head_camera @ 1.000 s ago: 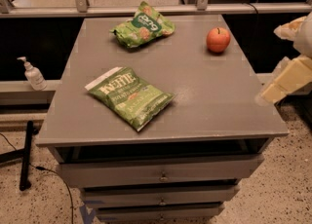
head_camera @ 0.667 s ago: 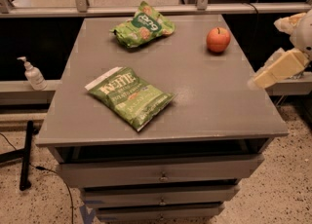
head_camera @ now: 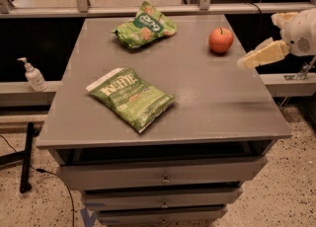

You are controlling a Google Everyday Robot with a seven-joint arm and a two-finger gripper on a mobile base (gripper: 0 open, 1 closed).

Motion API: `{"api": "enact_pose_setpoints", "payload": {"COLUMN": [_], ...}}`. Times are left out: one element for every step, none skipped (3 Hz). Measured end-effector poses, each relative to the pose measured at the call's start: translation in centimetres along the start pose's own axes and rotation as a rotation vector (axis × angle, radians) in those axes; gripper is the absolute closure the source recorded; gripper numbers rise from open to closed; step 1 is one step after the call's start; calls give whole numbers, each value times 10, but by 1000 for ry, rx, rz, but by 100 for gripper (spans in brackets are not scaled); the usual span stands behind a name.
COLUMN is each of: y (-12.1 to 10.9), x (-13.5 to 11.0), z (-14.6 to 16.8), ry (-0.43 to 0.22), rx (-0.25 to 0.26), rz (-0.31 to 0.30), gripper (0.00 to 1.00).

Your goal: Move apple near green jalapeno chip bag

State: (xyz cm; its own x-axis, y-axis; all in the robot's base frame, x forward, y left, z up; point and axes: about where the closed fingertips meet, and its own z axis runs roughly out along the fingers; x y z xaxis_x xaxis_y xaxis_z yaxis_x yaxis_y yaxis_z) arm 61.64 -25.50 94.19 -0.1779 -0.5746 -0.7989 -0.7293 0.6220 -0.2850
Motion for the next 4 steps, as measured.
{"api": "enact_pose_setpoints", "payload": {"y": [-27, -52, -71, -81], "x": [9, 18, 23, 30], "z": [36, 66, 99, 126], "ry": [-74, -156, -224, -256], "rx": [5, 11, 7, -5], "rz": [65, 128, 183, 216], "gripper": [0, 0, 0, 0]}}
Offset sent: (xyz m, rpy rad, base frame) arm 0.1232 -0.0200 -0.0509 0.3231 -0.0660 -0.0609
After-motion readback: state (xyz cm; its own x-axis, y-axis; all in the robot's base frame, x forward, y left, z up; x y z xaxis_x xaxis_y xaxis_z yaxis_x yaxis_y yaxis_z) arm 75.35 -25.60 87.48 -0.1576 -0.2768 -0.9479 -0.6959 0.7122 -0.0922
